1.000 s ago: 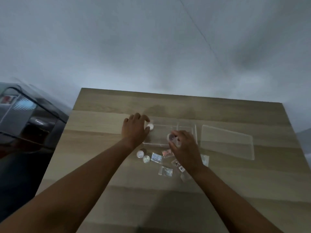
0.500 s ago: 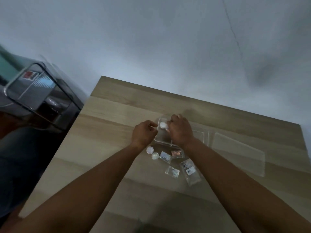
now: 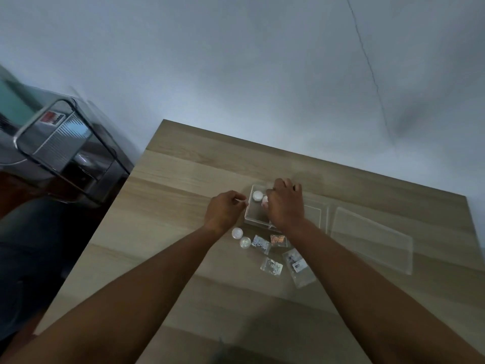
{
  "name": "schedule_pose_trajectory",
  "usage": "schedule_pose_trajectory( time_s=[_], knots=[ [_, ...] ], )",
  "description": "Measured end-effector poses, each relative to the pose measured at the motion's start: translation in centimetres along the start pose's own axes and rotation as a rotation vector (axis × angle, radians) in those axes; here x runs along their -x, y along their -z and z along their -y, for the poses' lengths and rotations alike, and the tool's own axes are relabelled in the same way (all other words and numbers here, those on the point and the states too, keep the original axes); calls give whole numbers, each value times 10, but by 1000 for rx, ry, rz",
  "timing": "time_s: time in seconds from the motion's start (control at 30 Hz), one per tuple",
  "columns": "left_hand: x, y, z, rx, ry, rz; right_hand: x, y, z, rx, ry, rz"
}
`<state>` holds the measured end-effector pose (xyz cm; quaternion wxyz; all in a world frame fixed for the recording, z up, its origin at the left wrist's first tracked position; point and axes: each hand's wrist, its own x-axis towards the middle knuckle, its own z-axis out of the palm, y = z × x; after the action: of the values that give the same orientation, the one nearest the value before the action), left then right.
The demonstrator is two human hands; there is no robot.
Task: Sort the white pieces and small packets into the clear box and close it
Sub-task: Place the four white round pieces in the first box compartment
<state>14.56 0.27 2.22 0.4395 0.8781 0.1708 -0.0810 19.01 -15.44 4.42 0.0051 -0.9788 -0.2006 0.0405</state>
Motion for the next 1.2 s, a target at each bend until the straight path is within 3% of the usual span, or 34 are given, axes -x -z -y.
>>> schedule_pose_trajectory(
  time_s=[0.1,0.23,0.43,0.8,1.0,1.2],
  knots=[
    [10,10,15,-71,-41,27,20,6,5,-339,-2,-49],
    [28,18,35,-180,-93,139,59,-6,22,-562,4,89],
    [44,14,43,-276,-226,271,87,-42,43,-513,-83,134],
    [46,-1,44,-380,-221,180,90,-49,49,-418,-86,148],
    [44,10,45,-383,-258,117,94,-48,46,-471,-76,79],
    [26,23,3,-306,-415,6,107,-38,38,-627,-167,-130]
  ],
)
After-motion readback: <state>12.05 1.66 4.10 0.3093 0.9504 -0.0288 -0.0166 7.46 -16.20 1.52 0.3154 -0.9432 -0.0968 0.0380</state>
